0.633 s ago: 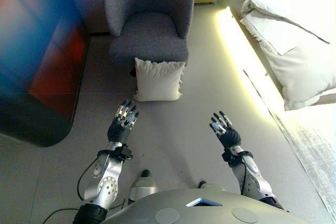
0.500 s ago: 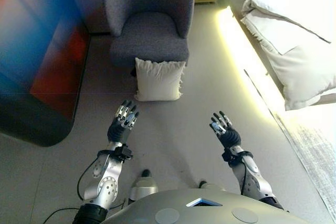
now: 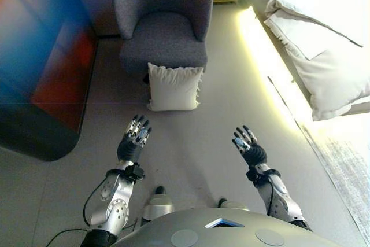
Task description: Pick up the cushion and take it to the sofa
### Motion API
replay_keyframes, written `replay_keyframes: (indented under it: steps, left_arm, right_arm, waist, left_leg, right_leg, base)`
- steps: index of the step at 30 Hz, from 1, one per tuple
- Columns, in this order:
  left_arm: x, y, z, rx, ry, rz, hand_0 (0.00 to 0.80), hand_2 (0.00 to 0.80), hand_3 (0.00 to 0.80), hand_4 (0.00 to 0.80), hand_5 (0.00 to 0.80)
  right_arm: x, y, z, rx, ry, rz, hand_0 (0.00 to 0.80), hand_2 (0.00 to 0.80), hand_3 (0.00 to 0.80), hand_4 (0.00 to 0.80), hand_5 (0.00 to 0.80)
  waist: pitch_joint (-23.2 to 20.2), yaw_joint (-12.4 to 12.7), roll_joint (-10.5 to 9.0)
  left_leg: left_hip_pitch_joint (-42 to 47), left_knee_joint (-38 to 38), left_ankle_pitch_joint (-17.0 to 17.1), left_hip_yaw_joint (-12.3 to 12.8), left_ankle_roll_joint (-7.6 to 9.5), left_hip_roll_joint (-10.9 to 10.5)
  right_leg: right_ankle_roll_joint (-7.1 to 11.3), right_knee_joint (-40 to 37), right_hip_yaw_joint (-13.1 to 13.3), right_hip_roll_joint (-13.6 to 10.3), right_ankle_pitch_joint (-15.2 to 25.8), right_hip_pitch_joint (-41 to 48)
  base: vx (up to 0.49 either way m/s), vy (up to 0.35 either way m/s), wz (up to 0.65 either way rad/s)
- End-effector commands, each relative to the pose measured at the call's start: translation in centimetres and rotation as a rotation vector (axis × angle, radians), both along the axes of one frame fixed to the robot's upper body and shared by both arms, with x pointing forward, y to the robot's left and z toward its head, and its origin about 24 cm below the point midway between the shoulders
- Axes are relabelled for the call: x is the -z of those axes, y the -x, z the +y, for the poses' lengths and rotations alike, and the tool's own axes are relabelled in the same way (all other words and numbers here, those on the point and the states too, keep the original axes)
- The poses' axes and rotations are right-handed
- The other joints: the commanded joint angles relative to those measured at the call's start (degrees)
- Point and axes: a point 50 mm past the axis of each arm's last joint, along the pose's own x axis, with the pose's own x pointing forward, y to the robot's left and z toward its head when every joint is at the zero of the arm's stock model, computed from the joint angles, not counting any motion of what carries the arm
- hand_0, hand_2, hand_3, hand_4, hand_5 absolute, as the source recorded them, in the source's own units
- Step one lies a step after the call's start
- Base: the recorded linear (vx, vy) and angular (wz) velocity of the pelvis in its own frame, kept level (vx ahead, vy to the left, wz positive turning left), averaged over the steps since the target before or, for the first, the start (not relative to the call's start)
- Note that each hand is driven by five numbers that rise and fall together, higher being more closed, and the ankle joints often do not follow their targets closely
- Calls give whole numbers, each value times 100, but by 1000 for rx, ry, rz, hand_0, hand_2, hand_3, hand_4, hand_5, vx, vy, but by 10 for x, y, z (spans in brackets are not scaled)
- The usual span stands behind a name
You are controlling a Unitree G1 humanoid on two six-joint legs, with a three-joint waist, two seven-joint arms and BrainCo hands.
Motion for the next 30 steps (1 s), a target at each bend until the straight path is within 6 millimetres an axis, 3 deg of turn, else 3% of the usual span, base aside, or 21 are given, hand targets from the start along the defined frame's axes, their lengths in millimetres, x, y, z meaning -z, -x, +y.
replay_keyframes:
  steps: [1,3,5,10,14,15,17,18,20,23,24,25,27,29,30]
  left_arm:
    - [-26,-18,11,-26,-23,-157,0,0,0,0,0]
    - [-27,-23,13,-26,-9,-168,0,0,0,0,0]
    - [-26,-27,16,-34,-5,-166,0,0,0,0,0]
    - [-29,-26,18,-44,-38,-162,0,0,0,0,0]
    - [-28,-25,23,-21,-98,-161,0,0,0,0,0]
    - [-27,-26,23,-14,-110,-151,0,0,0,0,0]
    - [-26,-26,26,-10,-98,-143,0,0,0,0,0]
    - [-27,-27,27,-2,-89,-148,0,0,0,0,0]
    - [-29,-28,26,24,-87,-155,0,0,0,0,0]
    - [-29,-31,22,44,-106,-154,0,0,0,0,0]
    - [-29,-32,22,53,-113,-154,0,0,0,0,0]
    - [-29,-33,21,62,-114,-155,0,0,0,0,0]
    - [-28,-33,17,83,-107,-150,0,0,0,0,0]
    - [-27,-31,14,94,-107,-142,0,0,0,0,0]
    - [-26,-30,13,97,-106,-139,0,0,0,0,0]
  right_arm:
    - [-27,-26,-8,-46,42,-168,0,0,0,0,0]
    - [-30,-30,-10,-41,45,-188,0,0,0,0,0]
    - [-32,-40,-9,-17,34,-211,0,0,0,0,0]
    - [-30,-35,0,37,-17,-195,0,0,0,0,0]
    - [-28,-30,7,70,-8,-201,0,0,0,0,0]
    - [-27,-27,6,90,-3,-189,0,0,0,0,0]
    - [-26,-20,1,99,-1,-176,0,0,0,0,0]
    - [-25,-17,-2,103,-3,-173,0,0,0,0,0]
    - [-24,-14,-7,126,-3,-168,0,0,0,0,0]
    - [-22,-18,-14,165,-16,-160,0,0,0,0,0]
    - [-22,-20,-17,178,-26,-156,0,0,0,0,0]
    - [-21,-21,-18,184,-30,-151,0,0,0,0,0]
    - [-19,-22,-20,200,-36,-132,0,0,0,0,0]
    - [-17,-20,-20,201,-33,-119,0,0,0,0,0]
    - [-16,-18,-19,196,-32,-116,0,0,0,0,0]
  waist:
    - [349,-29,-237]
    - [442,-24,-228]
    - [522,-9,-235]
    - [345,-89,-182]
    - [350,-64,-48]
    - [399,-127,21]
    - [458,-247,55]
    - [480,-326,27]
    - [490,-443,-73]
    - [516,-585,-323]
    - [512,-648,-396]
    - [519,-679,-423]
    - [499,-715,-492]
    - [500,-700,-545]
    - [502,-710,-573]
  left_leg:
    - [-787,2172,-568,578,212,-168]
    - [-893,2143,-577,712,244,-171]
    - [-681,1645,-860,804,402,-274]
    - [-134,871,-971,752,679,-541]
    - [-204,849,-1065,565,1060,-809]
    - [-184,872,-1113,468,1134,-864]
    - [-153,926,-1181,328,1148,-923]
    - [-129,957,-1234,250,1119,-948]
    - [-58,958,-1314,58,1051,-1022]
    - [44,1059,-1593,-258,1000,-1178]
    - [125,1050,-1670,-375,1013,-1242]
    - [191,1049,-1714,-445,1030,-1262]
    - [462,1034,-1853,-584,1066,-1349]
    - [634,1087,-2040,-586,1122,-1437]
    - [667,1145,-2128,-582,1162,-1479]
  right_leg:
    - [-428,347,-284,311,-81,-395]
    - [-416,440,-313,287,-78,-458]
    - [-315,596,-272,160,-83,-547]
    - [2,1077,-110,-182,-201,-638]
    - [-55,3149,53,-935,339,-1344]
    - [-96,4085,378,-1011,566,-1723]
    - [-110,4471,675,-915,852,-2070]
    - [-94,4182,808,-766,903,-2241]
    - [-52,3210,878,-499,897,-2306]
    - [184,1345,976,-187,849,-2250]
    - [303,699,976,40,881,-2354]
    - [344,479,945,169,907,-2419]
    - [396,56,565,428,1124,-2772]
    - [356,144,115,490,1248,-2891]
    - [339,206,57,478,1295,-2900]
  base:
    - [-99,-13,8]
    - [-72,48,16]
    - [1,176,6]
    - [105,239,-1]
    - [65,334,18]
    - [65,336,56]
    - [84,226,72]
    - [145,68,52]
    - [228,-74,37]
    - [302,-167,46]
    - [369,-144,55]
    - [461,-110,51]
    - [441,-62,52]
    - [436,-32,38]
    - [512,-18,23]
